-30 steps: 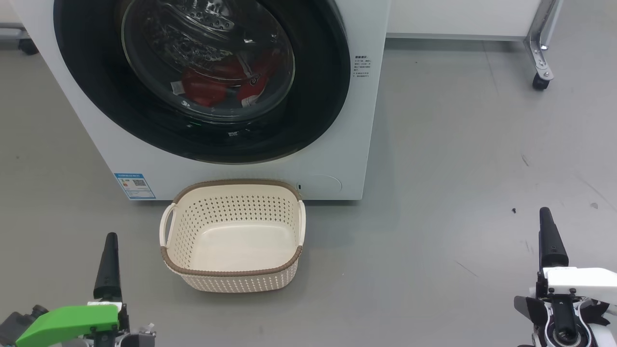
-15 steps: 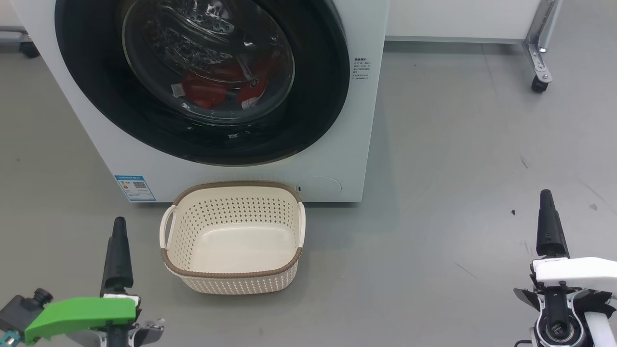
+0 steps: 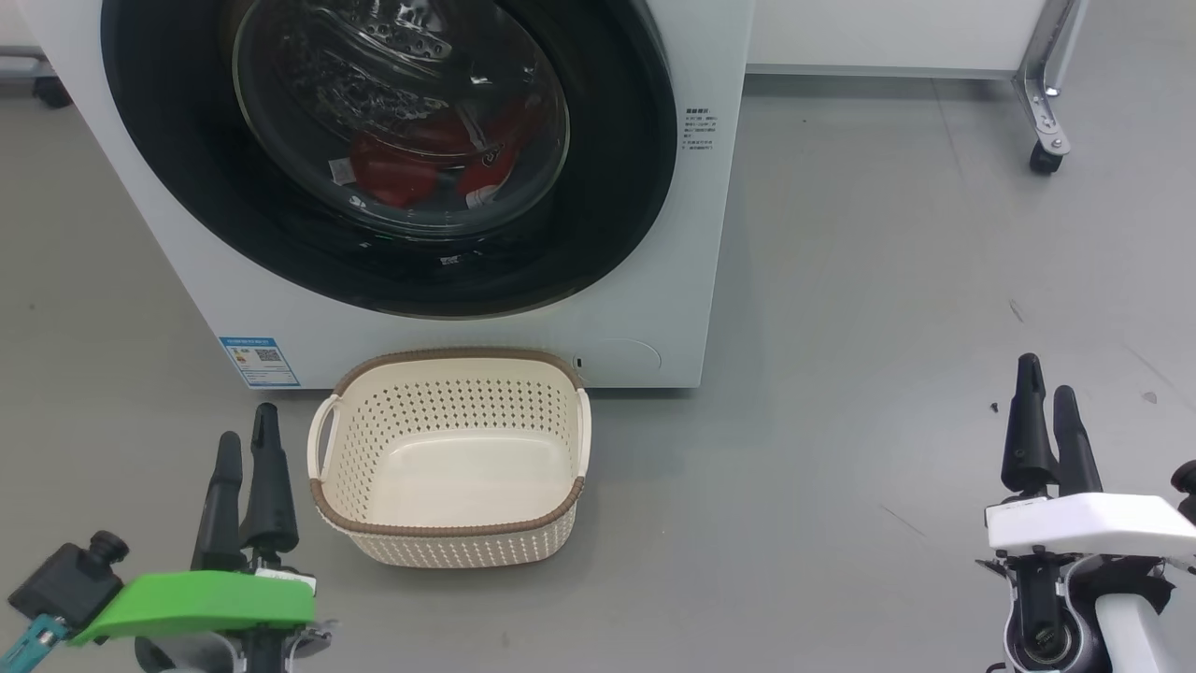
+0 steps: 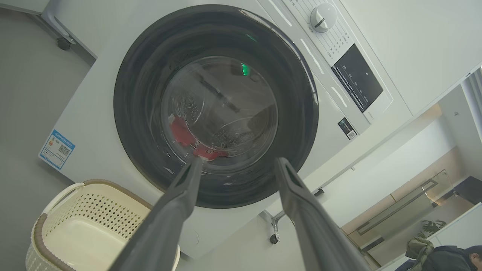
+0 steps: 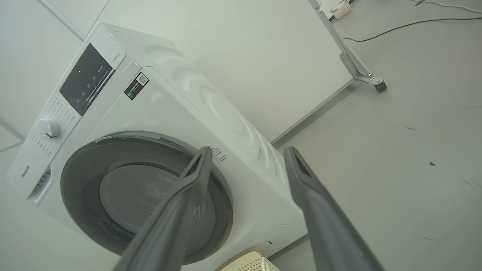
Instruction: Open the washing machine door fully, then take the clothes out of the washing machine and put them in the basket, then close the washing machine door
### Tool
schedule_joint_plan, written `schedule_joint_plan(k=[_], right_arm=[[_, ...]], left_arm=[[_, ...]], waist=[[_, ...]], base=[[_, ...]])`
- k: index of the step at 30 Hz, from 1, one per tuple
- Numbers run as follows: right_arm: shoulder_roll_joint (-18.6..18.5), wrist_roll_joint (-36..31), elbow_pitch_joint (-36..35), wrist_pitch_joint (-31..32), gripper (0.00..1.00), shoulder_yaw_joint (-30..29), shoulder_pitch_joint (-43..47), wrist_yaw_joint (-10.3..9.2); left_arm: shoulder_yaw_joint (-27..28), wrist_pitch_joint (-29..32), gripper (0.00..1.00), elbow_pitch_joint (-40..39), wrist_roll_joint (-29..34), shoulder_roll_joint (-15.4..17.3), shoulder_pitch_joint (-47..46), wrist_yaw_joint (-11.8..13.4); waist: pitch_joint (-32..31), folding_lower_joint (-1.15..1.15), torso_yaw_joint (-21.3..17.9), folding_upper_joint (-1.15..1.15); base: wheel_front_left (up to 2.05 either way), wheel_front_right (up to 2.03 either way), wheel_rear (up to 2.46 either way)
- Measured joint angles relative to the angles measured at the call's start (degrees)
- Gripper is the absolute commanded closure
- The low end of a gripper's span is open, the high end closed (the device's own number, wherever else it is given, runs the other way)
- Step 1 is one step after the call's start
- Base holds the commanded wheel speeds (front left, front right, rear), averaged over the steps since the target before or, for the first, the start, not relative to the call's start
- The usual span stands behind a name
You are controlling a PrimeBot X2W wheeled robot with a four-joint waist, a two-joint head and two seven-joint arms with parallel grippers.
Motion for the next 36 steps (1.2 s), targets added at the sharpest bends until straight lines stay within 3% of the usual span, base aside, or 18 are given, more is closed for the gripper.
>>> schedule_joint_plan(k=[8,16,26,36], right_arm=[[-0.19,-9.33,-0.82,-1.42,0.0,2.46,0.11,-1.54],[-0.34,-19.17,-0.62,-3.15,0.0,5.31,0.18,-3.44],[-0.86,-30.99,2.35,-5.02,0.0,8.94,0.81,-5.9],[-1.35,-33.05,7.23,-5.08,0.0,11.25,0.89,-6.95]], left_arm=[[-2.41,-1.62,0.0,-0.91,11.15,0.74,0.05,-0.01],[-4.83,-3.28,0.0,0.9,28.17,3.46,0.25,0.88],[-6.84,-5.02,0.0,2.77,36.94,2.13,0.27,3.16],[-7.04,-5.17,0.0,6.72,37.5,1.13,0.39,5.09]], waist=[[0.35,0.0,-0.15,0.0],[0.88,0.0,-0.37,0.0],[1.19,0.0,-0.61,0.0],[0.92,0.0,-0.66,0.0]], base=[[0.0,0.0,0.0],[0.0,0.0,0.0],[0.0,0.0,0.0],[0.0,0.0,0.0]])
